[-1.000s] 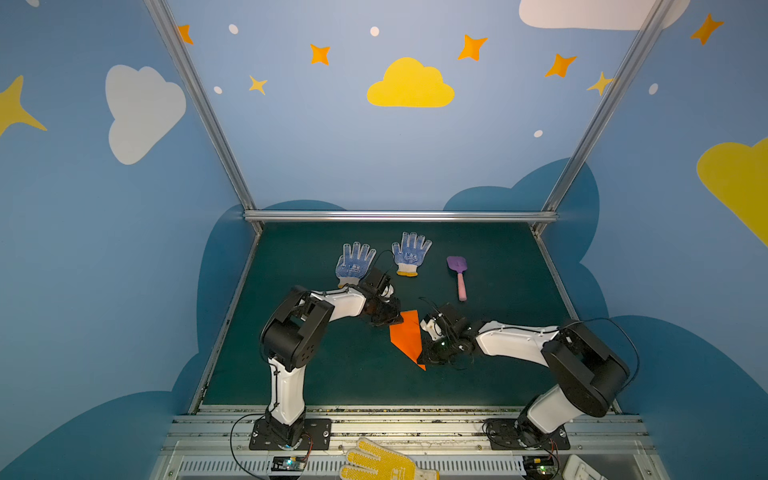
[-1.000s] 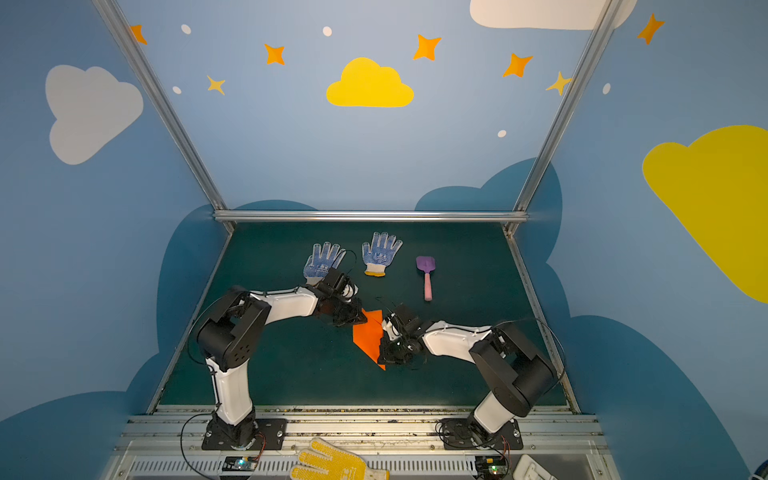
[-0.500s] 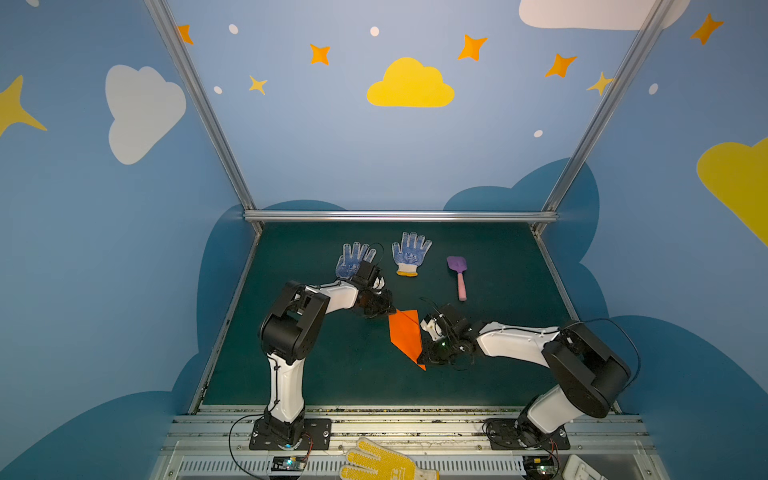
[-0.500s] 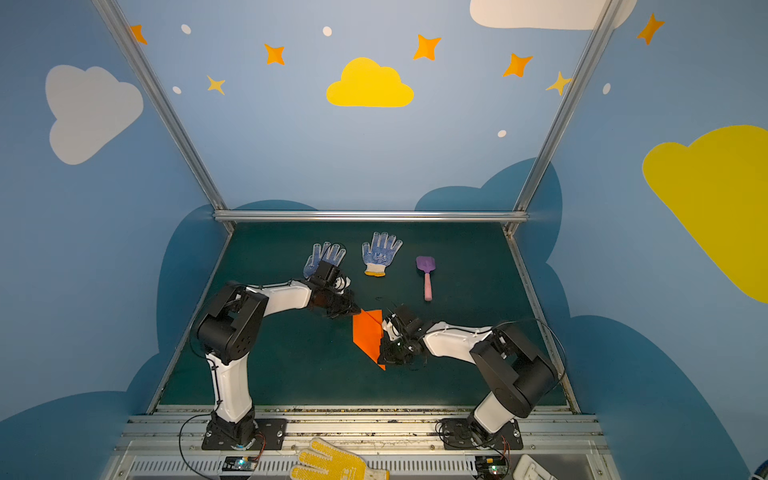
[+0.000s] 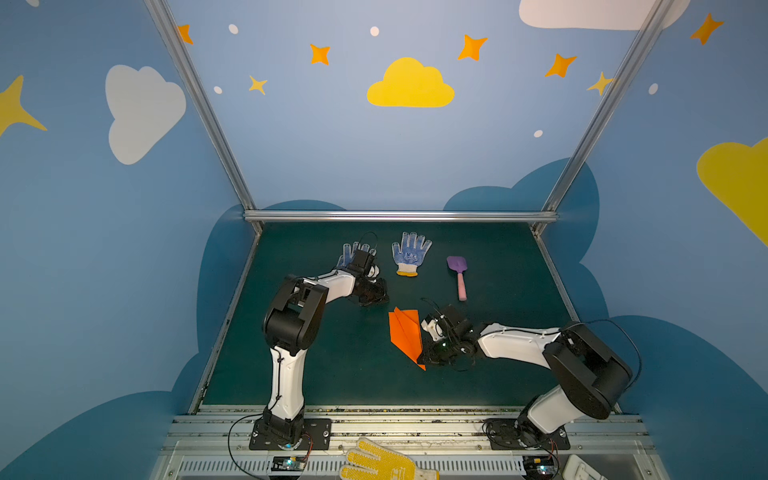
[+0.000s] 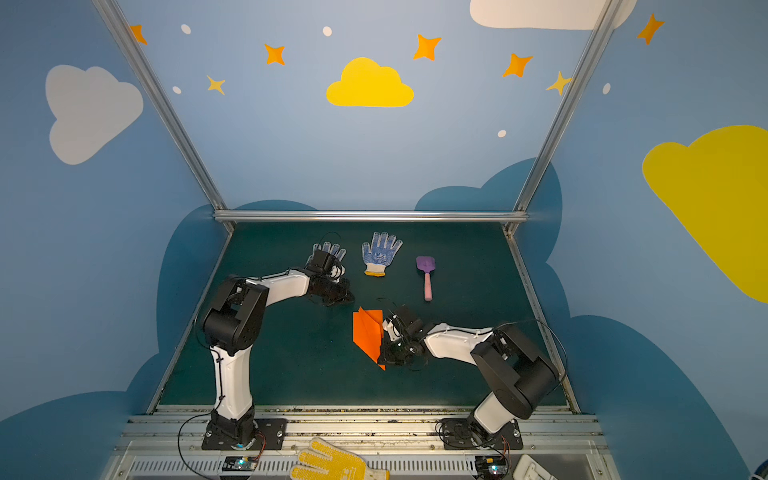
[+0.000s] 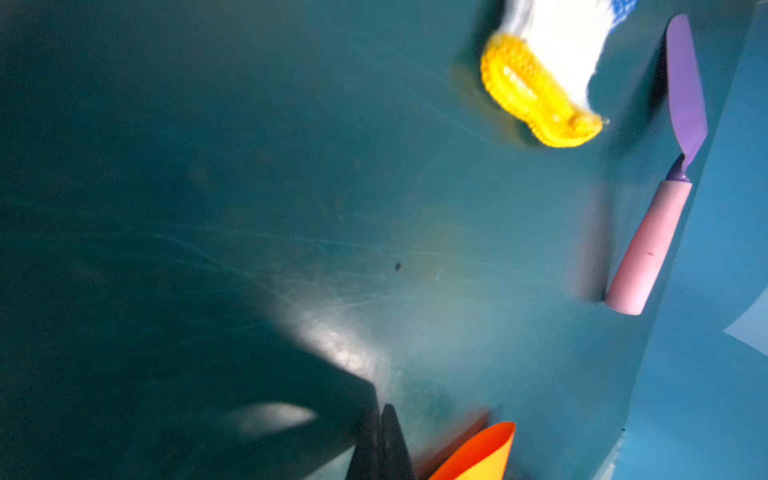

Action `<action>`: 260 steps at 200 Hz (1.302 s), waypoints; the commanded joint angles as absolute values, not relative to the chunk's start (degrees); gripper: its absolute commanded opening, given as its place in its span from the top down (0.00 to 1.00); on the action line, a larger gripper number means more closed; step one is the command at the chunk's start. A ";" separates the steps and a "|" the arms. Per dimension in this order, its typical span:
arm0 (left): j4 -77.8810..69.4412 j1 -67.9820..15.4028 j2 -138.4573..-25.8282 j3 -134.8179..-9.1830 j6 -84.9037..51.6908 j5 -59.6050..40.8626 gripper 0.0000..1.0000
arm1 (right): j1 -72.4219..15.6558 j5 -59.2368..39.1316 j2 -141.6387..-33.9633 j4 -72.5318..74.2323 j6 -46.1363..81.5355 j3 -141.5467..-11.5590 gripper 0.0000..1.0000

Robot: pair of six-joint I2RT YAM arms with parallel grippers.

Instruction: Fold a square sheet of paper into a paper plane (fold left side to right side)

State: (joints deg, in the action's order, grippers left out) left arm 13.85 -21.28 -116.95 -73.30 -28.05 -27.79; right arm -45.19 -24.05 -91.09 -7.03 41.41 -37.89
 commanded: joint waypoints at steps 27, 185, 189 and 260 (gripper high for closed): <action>18.08 -26.32 -106.89 -68.30 -26.37 -27.60 0.96 | -46.06 -19.56 -95.43 -12.75 41.59 -33.96 1.00; 11.25 -36.95 -109.22 -60.12 -28.90 -31.17 0.96 | -45.93 -20.12 -96.76 -13.05 40.77 -34.98 1.00; 11.25 -36.98 -109.39 -60.12 -28.82 -30.93 0.96 | -45.94 -20.15 -96.79 -13.01 40.78 -34.98 1.00; 11.99 -29.65 -110.97 -61.01 -30.05 -22.70 0.96 | -45.88 -19.95 -96.15 -13.08 40.95 -34.38 1.00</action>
